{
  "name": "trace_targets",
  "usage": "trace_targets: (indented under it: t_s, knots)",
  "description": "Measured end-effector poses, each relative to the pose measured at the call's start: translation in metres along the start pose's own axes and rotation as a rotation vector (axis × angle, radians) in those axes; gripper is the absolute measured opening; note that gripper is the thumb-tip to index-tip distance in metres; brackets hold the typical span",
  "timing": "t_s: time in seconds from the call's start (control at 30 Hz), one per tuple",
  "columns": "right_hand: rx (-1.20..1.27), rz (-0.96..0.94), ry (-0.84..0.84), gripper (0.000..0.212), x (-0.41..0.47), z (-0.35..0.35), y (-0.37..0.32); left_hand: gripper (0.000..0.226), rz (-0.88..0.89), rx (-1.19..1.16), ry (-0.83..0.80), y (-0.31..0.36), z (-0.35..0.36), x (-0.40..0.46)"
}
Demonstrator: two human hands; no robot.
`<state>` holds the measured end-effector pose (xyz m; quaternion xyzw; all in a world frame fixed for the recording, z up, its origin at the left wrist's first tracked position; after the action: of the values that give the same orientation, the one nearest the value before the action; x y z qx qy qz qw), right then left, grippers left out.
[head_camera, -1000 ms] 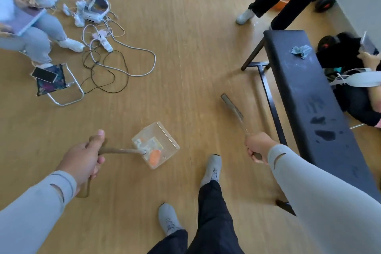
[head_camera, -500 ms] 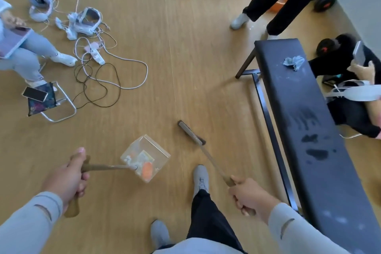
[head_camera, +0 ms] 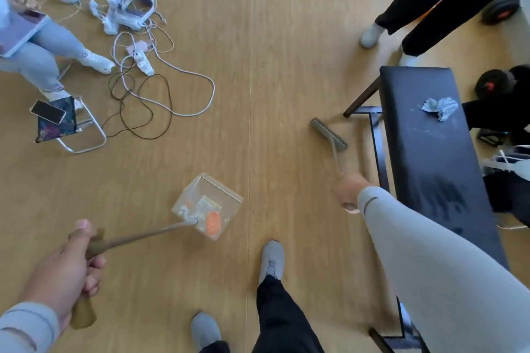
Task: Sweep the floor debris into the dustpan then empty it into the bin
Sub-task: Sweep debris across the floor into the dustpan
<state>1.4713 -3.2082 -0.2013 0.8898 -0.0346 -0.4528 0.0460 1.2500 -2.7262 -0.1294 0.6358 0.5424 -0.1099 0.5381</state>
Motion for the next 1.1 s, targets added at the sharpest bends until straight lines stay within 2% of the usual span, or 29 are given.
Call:
trace_targets:
  t_s: [0.03,0.13,0.27,0.43,0.57,0.73,0.8,0.93,1.0,1.03,1.1]
  knots:
    - [0.125,-0.002,-0.015,0.02,-0.003,0.012,-0.01,0.085,0.001,0.002,0.001,-0.001,0.004,0.0]
    - [0.447,0.02,-0.106,0.043,-0.025,0.064,-0.021,0.089,0.05,0.022,0.017,0.001,0.016,-0.006]
    - [0.493,-0.018,-0.287,0.065,-0.084,0.093,0.008,0.112,0.071,0.063,0.021,0.003,0.019,-0.013]
    - [0.904,0.086,-0.327,0.068,-0.111,0.071,0.09,0.11,0.078,0.038,0.017,0.003,0.016,-0.022]
    - [1.137,0.164,-0.271,0.055,-0.105,0.031,0.116,0.113,0.048,-0.025,0.057,-0.003,0.005,-0.022]
    - [1.14,0.253,-0.116,0.021,-0.032,-0.036,0.076,0.111,0.023,-0.075,0.102,-0.02,-0.005,-0.021]
    - [1.106,0.284,-0.119,0.008,0.003,-0.057,0.047,0.104,0.02,-0.07,0.117,-0.029,-0.008,-0.025]
    - [1.012,0.27,-0.141,0.017,0.056,-0.068,-0.024,0.089,0.022,-0.069,0.152,-0.053,-0.015,-0.037]
    - [0.846,0.213,-0.15,0.02,0.064,-0.059,-0.06,0.089,0.01,-0.08,0.166,-0.064,-0.02,-0.043]
    - [0.844,0.196,-0.151,0.022,0.062,-0.051,-0.08,0.091,0.005,-0.088,0.178,-0.07,-0.024,-0.047]
    - [0.595,0.038,-0.1,0.02,0.051,-0.028,-0.112,0.096,-0.003,-0.1,0.2,-0.08,-0.033,-0.051]
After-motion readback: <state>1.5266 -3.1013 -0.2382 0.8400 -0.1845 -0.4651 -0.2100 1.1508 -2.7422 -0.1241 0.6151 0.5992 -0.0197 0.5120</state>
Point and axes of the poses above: each hand's wrist, its own x-axis towards the middle knuckle, its own z-axis out of the palm, y = z × x, the point moved 1 cm from there along x, towards the middle knuckle, and after that the axes turned 2 degrees about -x, right-handed, at the moved point
